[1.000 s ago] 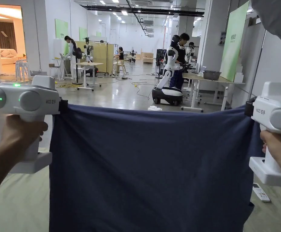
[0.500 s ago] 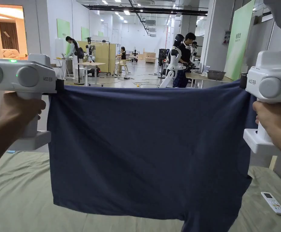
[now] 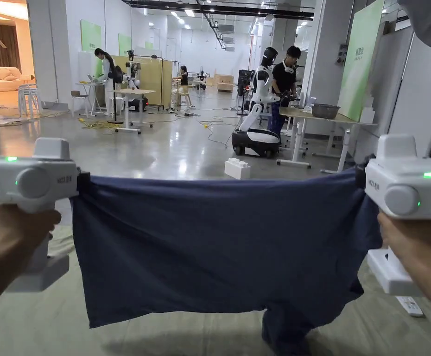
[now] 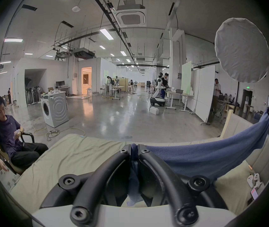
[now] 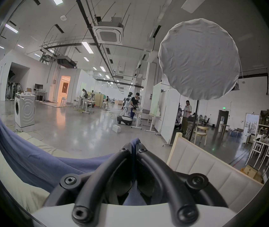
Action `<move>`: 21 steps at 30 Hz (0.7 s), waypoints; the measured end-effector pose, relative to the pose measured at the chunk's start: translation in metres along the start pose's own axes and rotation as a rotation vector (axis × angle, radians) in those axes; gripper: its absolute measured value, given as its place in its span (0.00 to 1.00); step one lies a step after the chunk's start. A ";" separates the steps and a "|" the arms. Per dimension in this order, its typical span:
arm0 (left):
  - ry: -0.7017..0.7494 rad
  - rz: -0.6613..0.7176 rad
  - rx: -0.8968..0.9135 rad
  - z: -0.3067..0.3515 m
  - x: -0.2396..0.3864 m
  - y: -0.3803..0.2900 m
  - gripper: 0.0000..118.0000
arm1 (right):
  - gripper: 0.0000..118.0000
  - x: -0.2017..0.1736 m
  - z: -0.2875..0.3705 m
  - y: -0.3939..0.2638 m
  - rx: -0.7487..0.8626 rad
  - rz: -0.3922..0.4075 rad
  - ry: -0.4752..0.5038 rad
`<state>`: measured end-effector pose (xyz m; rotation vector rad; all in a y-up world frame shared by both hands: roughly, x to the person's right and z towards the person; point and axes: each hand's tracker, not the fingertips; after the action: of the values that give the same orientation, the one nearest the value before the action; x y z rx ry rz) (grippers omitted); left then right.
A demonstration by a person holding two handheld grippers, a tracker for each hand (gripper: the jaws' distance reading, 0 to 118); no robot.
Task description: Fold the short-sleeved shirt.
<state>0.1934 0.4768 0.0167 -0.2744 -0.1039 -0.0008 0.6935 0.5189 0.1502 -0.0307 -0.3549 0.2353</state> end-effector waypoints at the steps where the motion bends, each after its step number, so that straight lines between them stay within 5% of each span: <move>1: 0.002 -0.001 -0.003 0.007 -0.001 -0.013 0.06 | 0.03 0.000 0.011 -0.010 -0.013 0.007 0.007; 21: -0.053 0.041 -0.147 0.178 -0.031 -0.232 0.06 | 0.03 -0.001 0.232 -0.172 -0.218 -0.008 0.062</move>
<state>0.1411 0.3012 0.2472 -0.4236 -0.1512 0.0393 0.6499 0.3486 0.3799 -0.2504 -0.3171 0.1861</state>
